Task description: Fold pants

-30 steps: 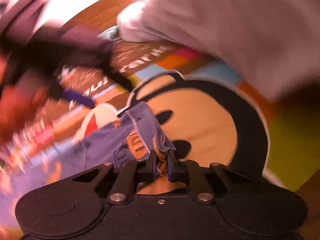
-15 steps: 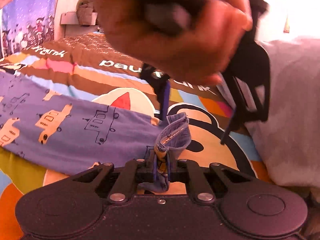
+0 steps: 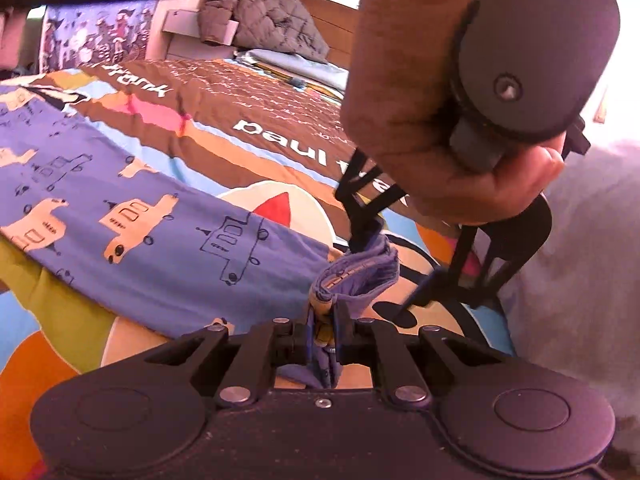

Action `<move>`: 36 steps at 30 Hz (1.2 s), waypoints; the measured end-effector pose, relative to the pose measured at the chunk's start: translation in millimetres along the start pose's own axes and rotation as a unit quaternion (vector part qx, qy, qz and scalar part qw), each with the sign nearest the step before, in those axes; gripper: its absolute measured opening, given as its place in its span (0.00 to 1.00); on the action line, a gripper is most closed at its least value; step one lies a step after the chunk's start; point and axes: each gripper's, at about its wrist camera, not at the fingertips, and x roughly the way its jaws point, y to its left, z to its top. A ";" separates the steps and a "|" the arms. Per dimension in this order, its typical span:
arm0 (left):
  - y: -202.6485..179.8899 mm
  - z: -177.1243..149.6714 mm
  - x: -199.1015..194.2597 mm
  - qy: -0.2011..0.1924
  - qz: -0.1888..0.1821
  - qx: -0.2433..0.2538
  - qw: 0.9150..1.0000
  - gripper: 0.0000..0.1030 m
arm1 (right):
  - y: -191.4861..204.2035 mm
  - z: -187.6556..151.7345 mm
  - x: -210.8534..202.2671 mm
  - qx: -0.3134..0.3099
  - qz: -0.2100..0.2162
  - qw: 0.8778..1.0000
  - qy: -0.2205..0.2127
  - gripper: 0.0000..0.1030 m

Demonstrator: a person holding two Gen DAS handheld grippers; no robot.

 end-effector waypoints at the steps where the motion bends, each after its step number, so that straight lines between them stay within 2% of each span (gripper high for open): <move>1: 4.4 -0.8 -0.8 -0.003 -0.001 -0.007 1.000 0.15 | 0.1 -0.1 -0.5 -0.002 0.000 1.000 0.000 0.09; 5: 21.6 -6.2 -7.4 -0.011 -0.022 -0.037 0.999 0.10 | -5.3 -1.3 -6.0 0.009 -0.002 1.000 -0.003 0.10; 10: 52.6 -11.8 -11.3 -0.002 -0.075 -0.099 0.992 0.10 | -15.0 -0.9 -4.6 0.035 -0.013 0.999 0.001 0.24; 12: 60.9 -15.1 -12.3 -0.003 -0.083 -0.109 0.991 0.10 | -14.5 -0.9 -2.0 0.036 -0.013 0.999 0.006 0.30; 15: 68.7 -21.9 -16.1 -0.009 -0.091 -0.112 0.990 0.10 | -13.0 -0.8 -2.7 0.033 -0.010 0.999 0.003 0.32; 20: 82.3 -31.4 -17.7 -0.023 -0.104 -0.101 0.989 0.10 | -3.9 1.2 -10.1 0.007 -0.001 1.000 -0.019 0.31; 22: 90.1 -37.6 -21.5 -0.032 -0.115 -0.097 0.988 0.10 | 1.9 3.2 -13.5 -0.009 0.003 1.000 -0.028 0.22; 27: 112.7 -55.4 -34.4 -0.053 -0.135 -0.099 0.984 0.10 | 15.5 11.6 -26.1 -0.029 0.010 0.998 -0.049 0.15; 32: 143.9 -74.0 -41.3 -0.063 -0.151 -0.111 0.980 0.10 | 32.0 27.5 -40.9 -0.029 0.023 0.998 -0.060 0.14; 36: 169.7 -93.1 -47.5 -0.080 -0.174 -0.108 0.976 0.10 | 45.2 38.6 -51.8 -0.011 0.049 0.997 -0.053 0.14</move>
